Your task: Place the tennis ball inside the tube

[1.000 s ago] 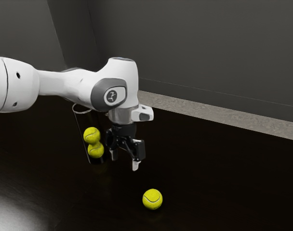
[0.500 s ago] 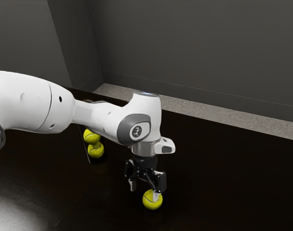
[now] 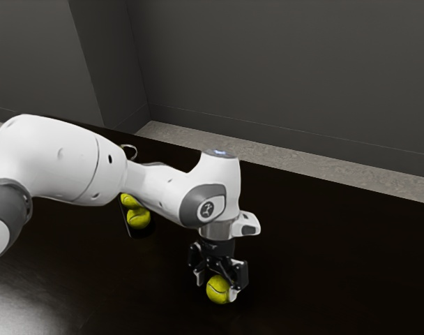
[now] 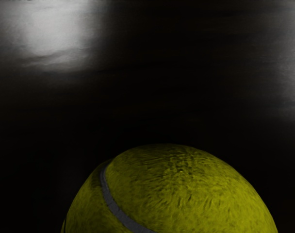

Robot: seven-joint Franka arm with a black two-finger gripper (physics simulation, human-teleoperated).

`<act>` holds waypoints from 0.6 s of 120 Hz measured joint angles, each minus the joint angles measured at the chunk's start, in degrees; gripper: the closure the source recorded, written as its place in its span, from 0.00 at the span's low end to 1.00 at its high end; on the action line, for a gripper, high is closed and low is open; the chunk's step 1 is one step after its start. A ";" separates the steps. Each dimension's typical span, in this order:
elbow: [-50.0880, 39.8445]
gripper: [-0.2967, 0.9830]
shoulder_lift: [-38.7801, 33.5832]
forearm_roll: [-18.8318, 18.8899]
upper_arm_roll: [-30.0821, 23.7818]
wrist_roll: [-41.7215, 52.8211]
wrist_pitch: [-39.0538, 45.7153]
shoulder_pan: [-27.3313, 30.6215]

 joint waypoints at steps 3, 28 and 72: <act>0.00 0.23 0.12 -0.03 0.00 -0.05 0.20 -0.02; -0.13 0.23 0.65 -0.30 -0.37 -0.46 1.43 -0.32; -0.40 0.43 0.50 -0.30 -0.80 -0.90 1.89 -0.28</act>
